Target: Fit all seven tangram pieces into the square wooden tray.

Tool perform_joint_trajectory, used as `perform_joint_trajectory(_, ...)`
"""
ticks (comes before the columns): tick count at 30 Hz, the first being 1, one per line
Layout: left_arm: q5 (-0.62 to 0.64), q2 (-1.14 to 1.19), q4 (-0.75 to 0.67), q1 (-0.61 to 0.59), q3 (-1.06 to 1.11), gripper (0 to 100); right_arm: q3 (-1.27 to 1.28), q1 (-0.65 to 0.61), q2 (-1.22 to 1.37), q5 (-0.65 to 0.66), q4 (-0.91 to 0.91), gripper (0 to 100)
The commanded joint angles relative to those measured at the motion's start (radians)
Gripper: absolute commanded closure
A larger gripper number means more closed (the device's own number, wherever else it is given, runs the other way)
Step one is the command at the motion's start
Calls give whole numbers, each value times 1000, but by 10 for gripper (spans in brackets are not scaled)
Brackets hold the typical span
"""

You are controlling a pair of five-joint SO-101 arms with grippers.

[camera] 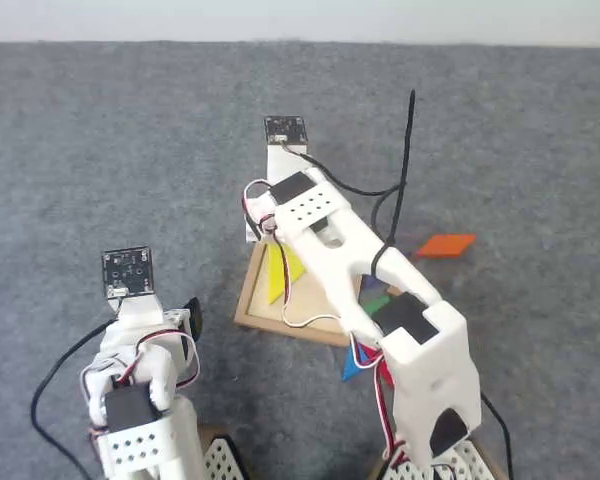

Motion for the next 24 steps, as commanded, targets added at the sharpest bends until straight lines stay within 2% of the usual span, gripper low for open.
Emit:
perform_joint_trajectory(1, -6, -18, 5, -5, -10, 766, -21, 85, -45, 37, 47, 721)
perform_joint_trajectory(6, -6, -18, 5, -5, -10, 766, -28, 145, -165, 201, 136, 722)
perform_joint_trajectory(10, -6, -18, 5, -5, -10, 766, 77, 160, -335, 293, 107, 754)
perform_joint_trajectory(13, -6, -18, 5, -5, -10, 766, 270, 162, -476, 331, -22, 843)
perform_joint_trajectory(17, -6, -18, 5, -5, -10, 766, 608, 168, -621, 397, -323, 838)
perform_joint_trajectory(20, -6, -18, 5, -5, -10, 766, 750, 176, -648, 453, -529, 856)
perform_joint_trajectory(24, -6, -18, 5, -5, -10, 766, 767, 179, -593, 460, -584, 890)
